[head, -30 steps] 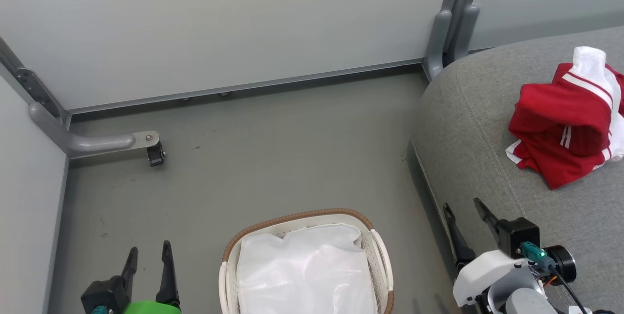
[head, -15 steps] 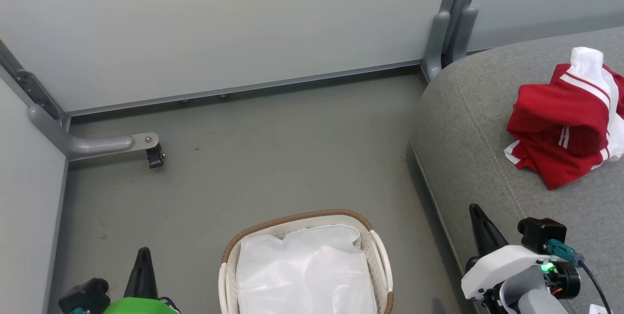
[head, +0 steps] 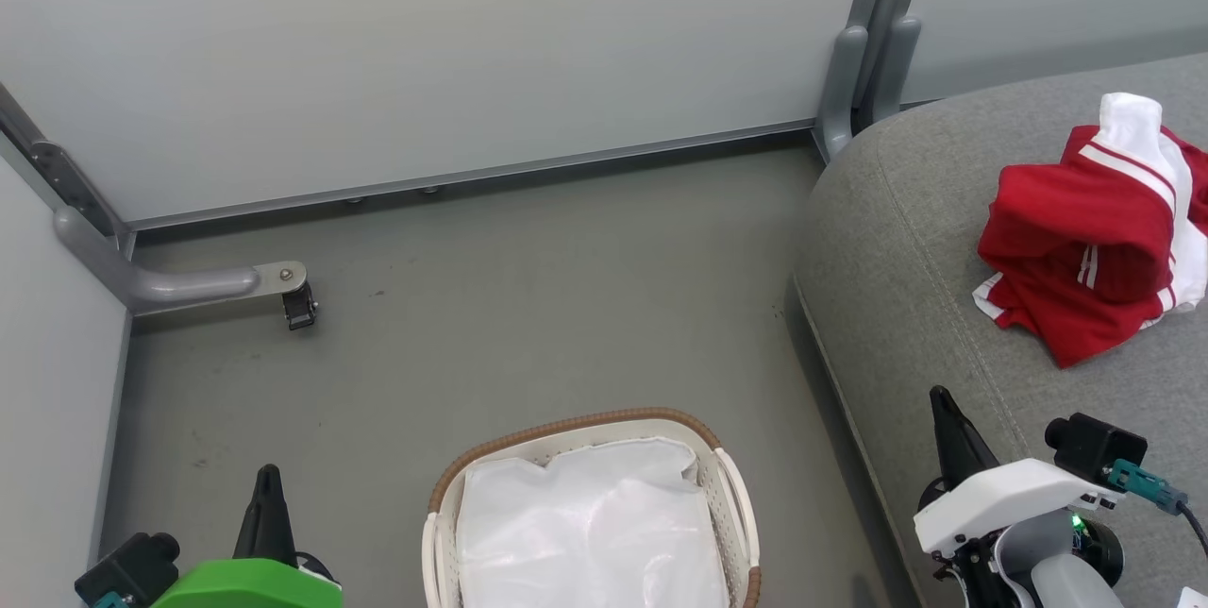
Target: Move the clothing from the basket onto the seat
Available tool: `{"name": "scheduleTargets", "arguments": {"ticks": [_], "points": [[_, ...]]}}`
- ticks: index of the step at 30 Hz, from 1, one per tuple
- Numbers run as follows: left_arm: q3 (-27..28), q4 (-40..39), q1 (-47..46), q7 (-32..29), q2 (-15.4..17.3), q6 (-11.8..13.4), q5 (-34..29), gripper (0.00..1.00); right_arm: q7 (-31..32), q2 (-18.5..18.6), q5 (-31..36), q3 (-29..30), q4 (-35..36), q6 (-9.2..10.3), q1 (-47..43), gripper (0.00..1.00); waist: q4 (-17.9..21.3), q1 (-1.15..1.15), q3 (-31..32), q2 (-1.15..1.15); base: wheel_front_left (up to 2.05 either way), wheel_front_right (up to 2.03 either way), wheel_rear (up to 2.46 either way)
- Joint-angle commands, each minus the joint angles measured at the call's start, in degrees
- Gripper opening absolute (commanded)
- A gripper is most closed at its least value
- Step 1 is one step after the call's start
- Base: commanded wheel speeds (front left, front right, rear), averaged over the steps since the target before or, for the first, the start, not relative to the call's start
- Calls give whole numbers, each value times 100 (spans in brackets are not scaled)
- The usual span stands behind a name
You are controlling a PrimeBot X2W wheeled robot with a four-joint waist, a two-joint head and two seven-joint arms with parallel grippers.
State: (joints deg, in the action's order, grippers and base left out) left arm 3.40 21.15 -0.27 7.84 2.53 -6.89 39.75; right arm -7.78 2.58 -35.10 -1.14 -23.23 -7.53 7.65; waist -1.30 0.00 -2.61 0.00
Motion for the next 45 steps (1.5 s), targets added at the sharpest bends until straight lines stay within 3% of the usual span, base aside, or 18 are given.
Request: {"name": "scheduleTargets", "arguments": {"ticks": [1,23,45], "points": [[27,-106,-179,-53,31,-19,214,0,51,29,-232,46,119,2,15,0,2,0,4,0,0,0,0],[126,-311,-335,-503,38,-35,1845,0,501,34,-2011,285,391,3,-42,0,32,0,61,0,0,0,0],[196,-462,-456,-848,43,-50,3107,0,851,39,-3375,468,594,4,-83,0,61,0,115,0,0,0,0]]}}
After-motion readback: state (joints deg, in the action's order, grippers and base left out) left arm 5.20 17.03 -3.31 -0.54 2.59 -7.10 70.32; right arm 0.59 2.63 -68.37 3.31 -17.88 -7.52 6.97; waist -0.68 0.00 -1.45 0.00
